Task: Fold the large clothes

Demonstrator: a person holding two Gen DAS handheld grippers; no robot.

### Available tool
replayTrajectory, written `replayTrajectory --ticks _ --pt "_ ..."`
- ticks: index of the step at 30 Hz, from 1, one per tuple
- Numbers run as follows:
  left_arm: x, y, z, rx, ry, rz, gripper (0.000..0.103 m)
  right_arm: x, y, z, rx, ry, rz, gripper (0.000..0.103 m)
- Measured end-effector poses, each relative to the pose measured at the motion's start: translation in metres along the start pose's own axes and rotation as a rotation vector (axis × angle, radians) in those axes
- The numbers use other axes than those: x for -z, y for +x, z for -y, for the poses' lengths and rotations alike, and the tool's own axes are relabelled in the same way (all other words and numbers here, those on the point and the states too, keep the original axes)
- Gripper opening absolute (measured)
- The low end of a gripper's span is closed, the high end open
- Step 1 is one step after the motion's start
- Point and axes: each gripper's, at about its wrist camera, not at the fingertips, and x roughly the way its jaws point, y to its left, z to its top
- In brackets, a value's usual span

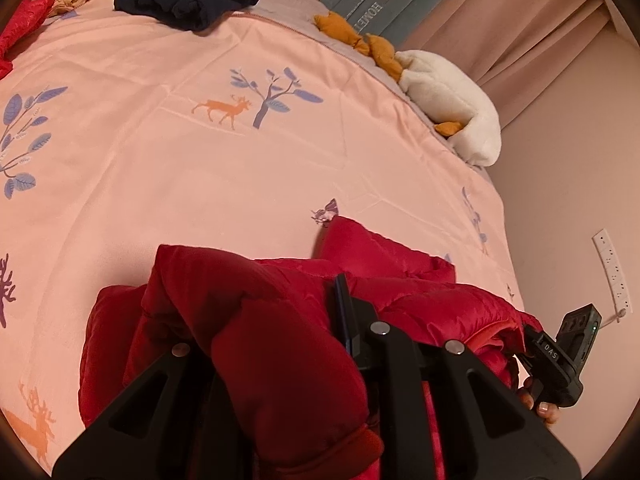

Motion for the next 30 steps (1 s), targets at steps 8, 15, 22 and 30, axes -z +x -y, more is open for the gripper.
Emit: replayTrajectory --ticks 8,15,22,30 --pt "-0.001 0.012 0.006 -0.065 0.041 -0.016 0.019 -0.002 0.013 0.004 0.024 0.001 -0.024 0.017" --pt "-0.002 0.021 0.01 -0.114 0.072 -0.032 0.019 -0.004 0.019 0.004 0.051 -0.004 -0.042 0.017" --pt "-0.002 0.025 0.012 -0.136 0.091 -0.039 0.019 -0.004 0.021 0.002 0.065 -0.003 -0.057 0.018" --pt "-0.002 0.026 0.012 -0.144 0.092 -0.043 0.019 -0.005 0.022 0.003 0.069 -0.004 -0.064 0.019"
